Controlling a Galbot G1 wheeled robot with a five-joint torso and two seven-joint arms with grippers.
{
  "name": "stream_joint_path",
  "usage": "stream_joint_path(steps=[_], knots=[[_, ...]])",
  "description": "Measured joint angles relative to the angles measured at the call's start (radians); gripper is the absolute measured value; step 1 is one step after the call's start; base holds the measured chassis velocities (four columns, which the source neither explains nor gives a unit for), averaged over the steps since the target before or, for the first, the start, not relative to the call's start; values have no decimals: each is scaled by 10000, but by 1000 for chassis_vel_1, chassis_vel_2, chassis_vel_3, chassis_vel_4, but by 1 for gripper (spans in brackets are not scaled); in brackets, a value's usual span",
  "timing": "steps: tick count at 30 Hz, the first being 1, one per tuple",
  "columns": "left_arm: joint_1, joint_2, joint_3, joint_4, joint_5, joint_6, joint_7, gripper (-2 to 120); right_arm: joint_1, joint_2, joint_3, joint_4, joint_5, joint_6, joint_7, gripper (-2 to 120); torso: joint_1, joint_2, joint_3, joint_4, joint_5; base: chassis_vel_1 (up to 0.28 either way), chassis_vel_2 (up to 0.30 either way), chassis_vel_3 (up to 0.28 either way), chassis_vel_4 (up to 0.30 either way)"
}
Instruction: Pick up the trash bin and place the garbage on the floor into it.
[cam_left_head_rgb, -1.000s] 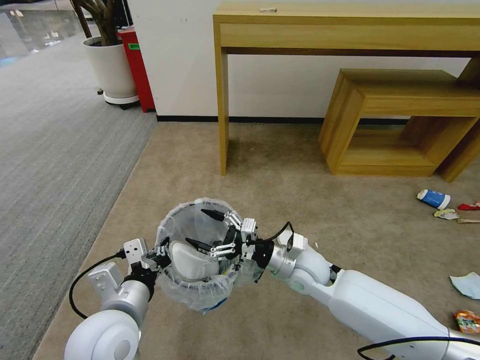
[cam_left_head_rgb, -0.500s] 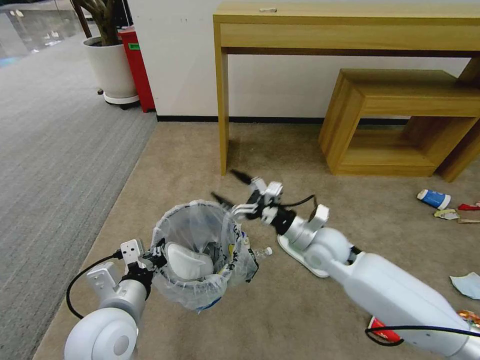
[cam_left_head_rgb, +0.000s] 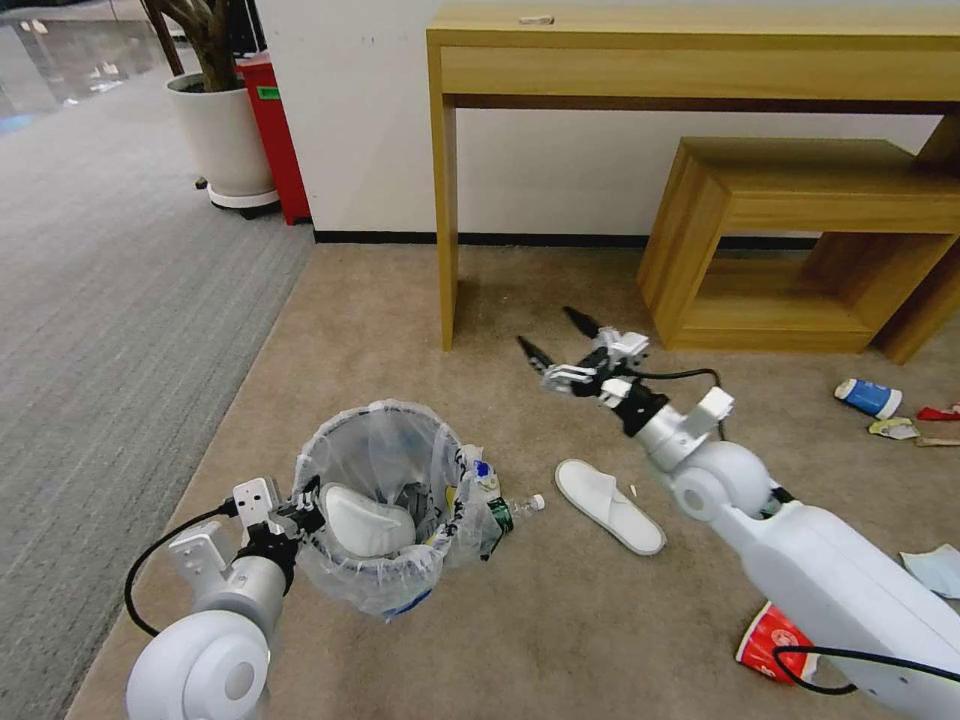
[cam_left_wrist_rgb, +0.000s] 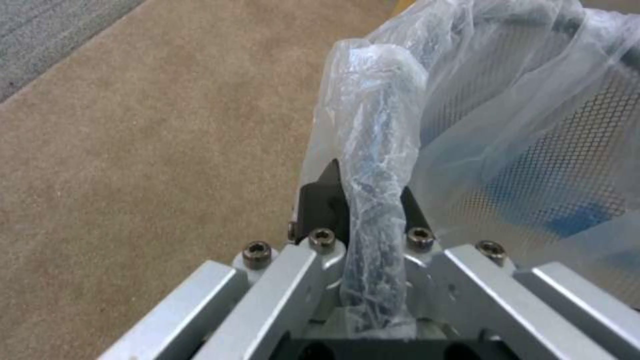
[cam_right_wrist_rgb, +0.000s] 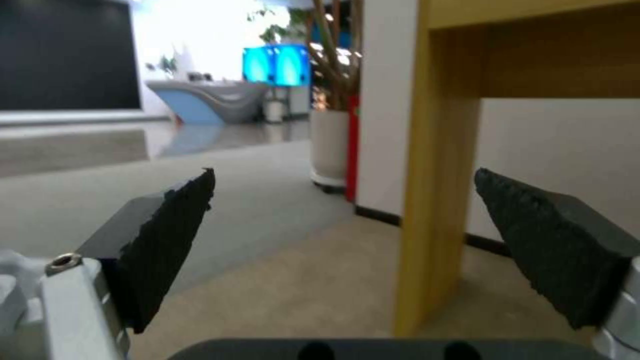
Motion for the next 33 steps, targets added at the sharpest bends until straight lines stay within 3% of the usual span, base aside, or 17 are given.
stream_joint_path(steps=[9,33], knots=[[-24,8,-70,150,36,-84,70,2,-492,-409,687,-722,-1040,-779,-194,99,0,0,-1,1,0,0,0,0,0],[15,100,-230,396,187,-251,149,2,-1066,-611,-279,-2843,-1456,-753,-290,96,0,1,-1,1,-1,0,0,0,0]])
